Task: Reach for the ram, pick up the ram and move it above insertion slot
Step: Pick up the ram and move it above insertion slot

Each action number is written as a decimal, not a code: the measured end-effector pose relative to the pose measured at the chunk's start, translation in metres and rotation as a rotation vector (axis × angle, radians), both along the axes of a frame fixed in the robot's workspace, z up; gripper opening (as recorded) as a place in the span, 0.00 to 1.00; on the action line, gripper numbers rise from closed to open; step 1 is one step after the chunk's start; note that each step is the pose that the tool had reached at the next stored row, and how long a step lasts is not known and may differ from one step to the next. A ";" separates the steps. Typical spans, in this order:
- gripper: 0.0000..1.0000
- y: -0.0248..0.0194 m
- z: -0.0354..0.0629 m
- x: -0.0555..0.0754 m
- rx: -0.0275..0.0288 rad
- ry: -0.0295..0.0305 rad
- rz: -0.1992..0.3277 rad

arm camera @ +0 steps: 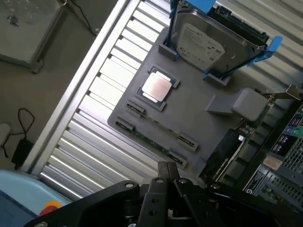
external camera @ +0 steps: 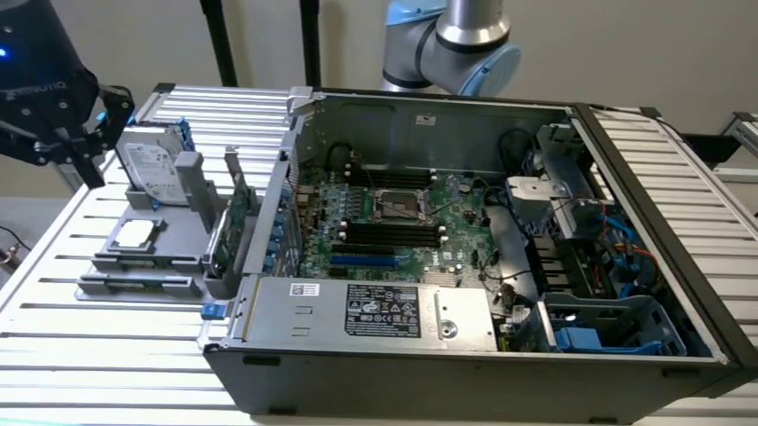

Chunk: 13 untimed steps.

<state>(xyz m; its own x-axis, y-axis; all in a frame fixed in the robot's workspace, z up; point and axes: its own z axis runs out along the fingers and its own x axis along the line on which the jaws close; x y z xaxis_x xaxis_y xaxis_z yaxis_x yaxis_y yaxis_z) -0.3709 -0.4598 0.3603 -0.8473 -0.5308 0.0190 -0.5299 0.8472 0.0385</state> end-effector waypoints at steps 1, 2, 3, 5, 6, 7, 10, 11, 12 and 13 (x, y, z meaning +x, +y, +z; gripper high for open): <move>0.10 0.0000 -0.0002 0.000 0.0000 0.0000 0.018; 0.10 0.0000 -0.0005 0.000 0.0000 0.0000 0.037; 0.10 0.0000 -0.0012 0.000 0.0000 0.0000 0.053; 0.10 0.0000 -0.0033 0.000 0.0001 -0.0001 0.085; 0.10 0.0000 -0.0042 0.000 0.0000 0.0001 0.103; 0.10 0.0000 -0.0051 0.000 0.0000 0.0001 0.121; 0.10 0.0000 -0.0076 0.000 -0.0001 0.0002 0.175; 0.10 0.0000 -0.0083 0.000 -0.0001 0.0002 0.193; 0.10 0.0000 -0.0091 0.000 -0.0001 0.0001 0.213; 0.10 0.0000 -0.0096 0.000 -0.0001 0.0002 0.230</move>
<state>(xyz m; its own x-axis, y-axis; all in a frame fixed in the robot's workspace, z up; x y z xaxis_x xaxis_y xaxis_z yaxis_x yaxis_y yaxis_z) -0.3709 -0.4598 0.3507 -0.7042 -0.7098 0.0192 -0.7089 0.7043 0.0386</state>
